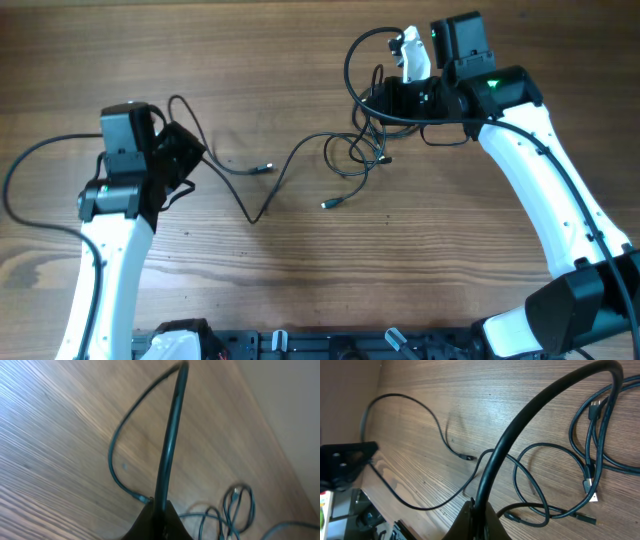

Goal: Untangle cables

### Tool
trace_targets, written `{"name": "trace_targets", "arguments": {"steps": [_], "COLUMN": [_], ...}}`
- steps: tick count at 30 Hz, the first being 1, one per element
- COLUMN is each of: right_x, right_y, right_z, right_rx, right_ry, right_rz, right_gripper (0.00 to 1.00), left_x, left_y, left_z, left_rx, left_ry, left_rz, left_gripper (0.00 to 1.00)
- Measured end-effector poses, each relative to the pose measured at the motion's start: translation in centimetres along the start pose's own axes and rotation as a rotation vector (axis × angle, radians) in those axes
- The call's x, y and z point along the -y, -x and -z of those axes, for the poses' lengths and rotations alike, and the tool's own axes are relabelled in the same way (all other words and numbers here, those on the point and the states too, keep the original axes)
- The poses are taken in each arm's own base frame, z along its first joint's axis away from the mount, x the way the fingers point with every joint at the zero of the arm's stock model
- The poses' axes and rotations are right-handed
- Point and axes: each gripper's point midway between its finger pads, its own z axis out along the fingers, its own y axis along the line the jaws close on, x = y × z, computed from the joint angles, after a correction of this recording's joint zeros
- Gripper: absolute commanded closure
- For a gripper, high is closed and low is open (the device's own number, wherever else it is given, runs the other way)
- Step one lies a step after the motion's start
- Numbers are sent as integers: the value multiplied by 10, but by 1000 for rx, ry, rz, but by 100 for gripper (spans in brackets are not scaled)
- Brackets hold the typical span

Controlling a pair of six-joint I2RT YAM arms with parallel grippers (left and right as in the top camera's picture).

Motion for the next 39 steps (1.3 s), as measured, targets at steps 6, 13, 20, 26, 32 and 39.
{"name": "trace_targets", "arguments": {"steps": [6, 13, 20, 26, 32, 39], "right_x": [-4, -6, -83, -93, -83, -77], "right_y": [0, 33, 27, 21, 13, 6], "right_z": [0, 6, 40, 60, 55, 50], "right_rx": [-3, 125, 90, 65, 20, -5], "right_ry": [23, 45, 558, 694, 656, 620], "right_rz": [5, 40, 247, 269, 187, 152], "right_gripper": [96, 96, 96, 96, 96, 96], "left_x": [2, 5, 6, 28, 37, 79], "left_y": [-18, -19, -20, -30, -42, -91], "left_z": [-16, -16, -16, -11, -9, -25], "left_rx": [-115, -126, -128, -185, -211, -266], "left_ry": [-26, -41, -45, -187, -256, -440], "left_rz": [14, 14, -5, -197, -392, -805], "left_gripper": [96, 96, 90, 42, 27, 19]}}
